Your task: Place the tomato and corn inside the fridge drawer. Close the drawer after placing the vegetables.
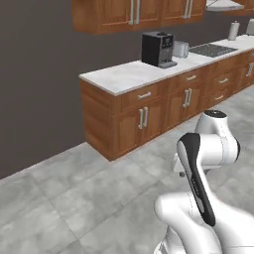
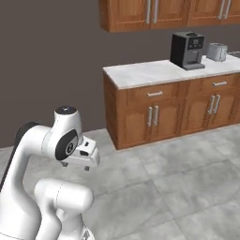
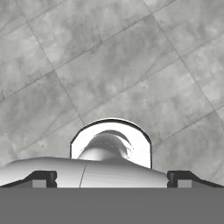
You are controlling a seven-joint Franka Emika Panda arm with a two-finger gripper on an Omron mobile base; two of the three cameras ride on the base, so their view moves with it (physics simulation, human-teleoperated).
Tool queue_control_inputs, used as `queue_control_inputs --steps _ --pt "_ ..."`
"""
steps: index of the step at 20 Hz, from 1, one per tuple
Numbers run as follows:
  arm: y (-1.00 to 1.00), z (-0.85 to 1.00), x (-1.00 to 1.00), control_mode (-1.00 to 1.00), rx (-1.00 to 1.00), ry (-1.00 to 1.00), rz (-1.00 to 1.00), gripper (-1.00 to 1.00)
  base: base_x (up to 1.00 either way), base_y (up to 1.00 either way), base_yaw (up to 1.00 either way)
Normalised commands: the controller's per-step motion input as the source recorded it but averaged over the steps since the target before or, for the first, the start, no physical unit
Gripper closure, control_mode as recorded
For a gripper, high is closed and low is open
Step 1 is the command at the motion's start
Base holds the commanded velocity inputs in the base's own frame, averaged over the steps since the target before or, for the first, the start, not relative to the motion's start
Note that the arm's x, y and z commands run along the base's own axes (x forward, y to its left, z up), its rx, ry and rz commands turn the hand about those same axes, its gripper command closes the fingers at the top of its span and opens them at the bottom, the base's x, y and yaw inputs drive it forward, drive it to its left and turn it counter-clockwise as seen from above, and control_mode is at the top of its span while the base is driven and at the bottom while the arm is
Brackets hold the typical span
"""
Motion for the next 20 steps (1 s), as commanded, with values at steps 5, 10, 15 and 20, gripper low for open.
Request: queue_control_inputs --steps 5,10,15,20 --pt "0.00 0.00 0.00 1.00 0.00 0.00 0.00 -1.00 0.93 0.29 -0.49" --pt "0.00 0.00 0.00 1.00 0.00 0.00 0.00 -1.00 0.93 0.23 -0.48" --pt "0.00 0.00 0.00 1.00 0.00 0.00 0.00 -1.00 0.98 0.09 -0.46" --pt "0.00 0.00 0.00 1.00 0.00 0.00 0.00 -1.00 1.00 -0.05 -0.42"
